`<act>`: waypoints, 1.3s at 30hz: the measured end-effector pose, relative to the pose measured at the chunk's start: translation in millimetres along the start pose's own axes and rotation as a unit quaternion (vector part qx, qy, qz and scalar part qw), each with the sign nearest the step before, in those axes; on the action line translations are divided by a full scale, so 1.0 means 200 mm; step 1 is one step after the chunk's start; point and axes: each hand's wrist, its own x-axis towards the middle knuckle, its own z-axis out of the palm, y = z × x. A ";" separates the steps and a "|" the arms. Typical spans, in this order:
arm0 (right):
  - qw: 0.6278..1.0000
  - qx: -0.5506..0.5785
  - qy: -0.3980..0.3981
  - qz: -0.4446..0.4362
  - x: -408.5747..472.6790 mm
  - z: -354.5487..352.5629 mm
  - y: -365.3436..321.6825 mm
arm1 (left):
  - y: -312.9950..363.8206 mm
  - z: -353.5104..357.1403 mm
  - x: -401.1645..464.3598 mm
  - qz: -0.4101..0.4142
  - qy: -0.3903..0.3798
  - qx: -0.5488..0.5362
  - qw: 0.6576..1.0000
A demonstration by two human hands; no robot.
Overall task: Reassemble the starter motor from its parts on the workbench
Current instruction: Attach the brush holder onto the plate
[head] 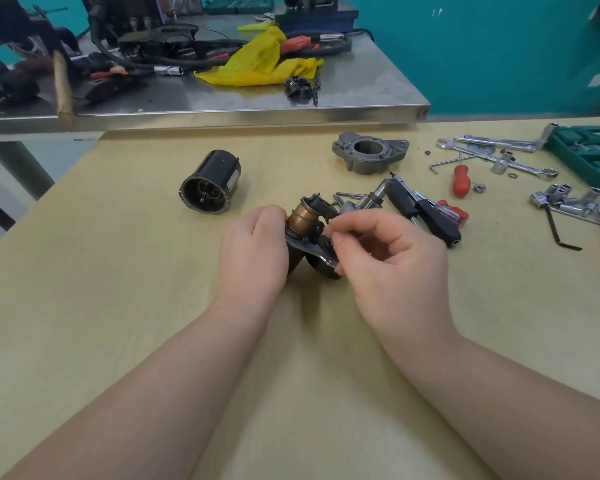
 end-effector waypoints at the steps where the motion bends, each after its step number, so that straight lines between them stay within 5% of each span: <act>1: 1.000 -0.002 0.011 -0.026 0.01 -0.02 -0.01 | 0.00 0.00 0.00 -0.002 0.000 -0.003 1.000; 4: 0.992 0.002 0.105 -0.063 0.14 -0.15 -0.02 | -0.01 -0.01 0.01 0.005 -0.008 0.007 1.000; 8: 0.977 -0.048 0.199 0.060 0.41 -0.37 0.04 | -0.02 -0.02 0.00 0.016 -0.007 0.019 1.000; 12: 0.956 -0.256 0.060 0.131 0.53 -0.48 0.10 | -0.01 -0.02 0.00 0.013 -0.007 0.013 1.000; 16: 0.880 -0.448 -0.064 0.143 0.53 -0.48 0.10 | -0.01 -0.03 0.00 -0.023 -0.002 -0.005 1.000; 23: 0.783 -0.559 -0.222 0.154 0.49 -0.49 0.08 | -0.02 -0.05 0.02 -0.049 0.007 -0.006 0.999; 29: 0.845 -0.520 -0.068 0.106 0.56 -0.50 0.14 | -0.02 -0.07 0.03 -0.061 -0.008 -0.018 0.998; 39: 0.776 -0.605 -0.133 0.118 0.59 -0.46 0.22 | 0.01 -0.08 0.01 -0.060 -0.024 -0.018 0.998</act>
